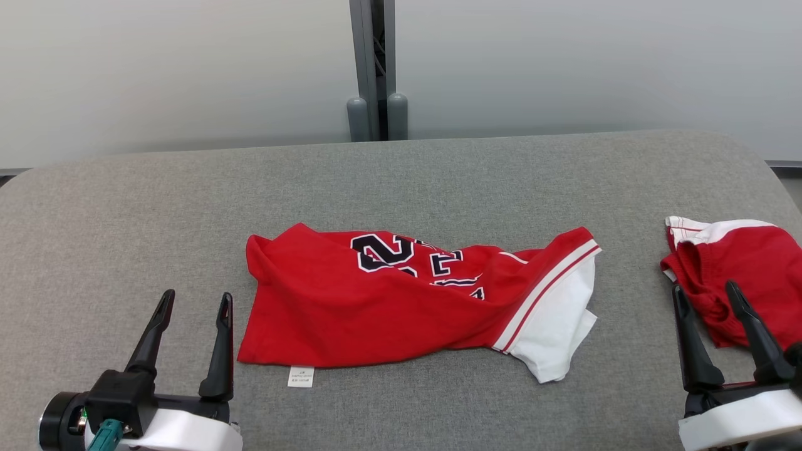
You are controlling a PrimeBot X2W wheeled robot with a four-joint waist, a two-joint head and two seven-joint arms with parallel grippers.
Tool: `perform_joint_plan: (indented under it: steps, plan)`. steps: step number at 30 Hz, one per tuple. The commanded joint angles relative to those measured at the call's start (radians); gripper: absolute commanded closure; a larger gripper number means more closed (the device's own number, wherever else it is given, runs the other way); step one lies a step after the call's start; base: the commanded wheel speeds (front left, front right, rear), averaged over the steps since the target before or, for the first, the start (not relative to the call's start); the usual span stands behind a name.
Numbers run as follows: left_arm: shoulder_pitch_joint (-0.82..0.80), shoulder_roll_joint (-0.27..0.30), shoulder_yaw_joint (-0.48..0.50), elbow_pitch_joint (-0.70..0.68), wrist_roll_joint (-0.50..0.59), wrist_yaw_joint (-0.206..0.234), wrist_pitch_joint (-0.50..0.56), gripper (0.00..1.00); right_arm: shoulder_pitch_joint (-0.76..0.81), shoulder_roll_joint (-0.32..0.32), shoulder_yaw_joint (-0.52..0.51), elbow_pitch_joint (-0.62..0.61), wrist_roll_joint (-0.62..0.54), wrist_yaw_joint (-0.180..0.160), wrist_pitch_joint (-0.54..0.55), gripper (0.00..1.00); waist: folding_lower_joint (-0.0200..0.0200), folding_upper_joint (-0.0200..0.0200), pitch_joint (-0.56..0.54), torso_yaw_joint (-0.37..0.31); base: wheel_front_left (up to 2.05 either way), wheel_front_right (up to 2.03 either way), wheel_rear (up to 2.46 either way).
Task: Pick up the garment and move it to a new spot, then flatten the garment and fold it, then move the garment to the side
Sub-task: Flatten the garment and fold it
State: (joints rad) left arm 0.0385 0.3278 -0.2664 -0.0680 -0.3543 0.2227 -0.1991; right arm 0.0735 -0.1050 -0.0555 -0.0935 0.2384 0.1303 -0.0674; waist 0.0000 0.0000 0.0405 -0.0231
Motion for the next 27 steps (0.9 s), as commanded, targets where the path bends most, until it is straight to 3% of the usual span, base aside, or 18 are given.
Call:
perform_joint_plan:
  steps: [1,23,27]
  plan:
    - [0.009,0.004,0.001,0.002,-0.005,0.005,0.002,0.00,0.008,-0.001,-0.005,-0.012,-0.003,0.001,0.004,0.00,0.0000,0.0000,-0.004,0.001,0.00,0.00,0.00]
    - [-0.017,0.015,-0.021,-0.002,-0.017,-0.002,0.028,0.00,-0.014,0.021,-0.007,-0.030,-0.002,0.001,0.015,0.00,0.0000,0.0000,0.028,0.019,0.00,0.00,0.00]
    - [-0.014,0.010,-0.038,0.026,-0.048,-0.022,0.075,0.00,-0.022,0.023,-0.006,-0.028,-0.003,0.001,0.011,0.00,0.0000,0.0000,0.047,0.015,0.00,0.00,0.00]
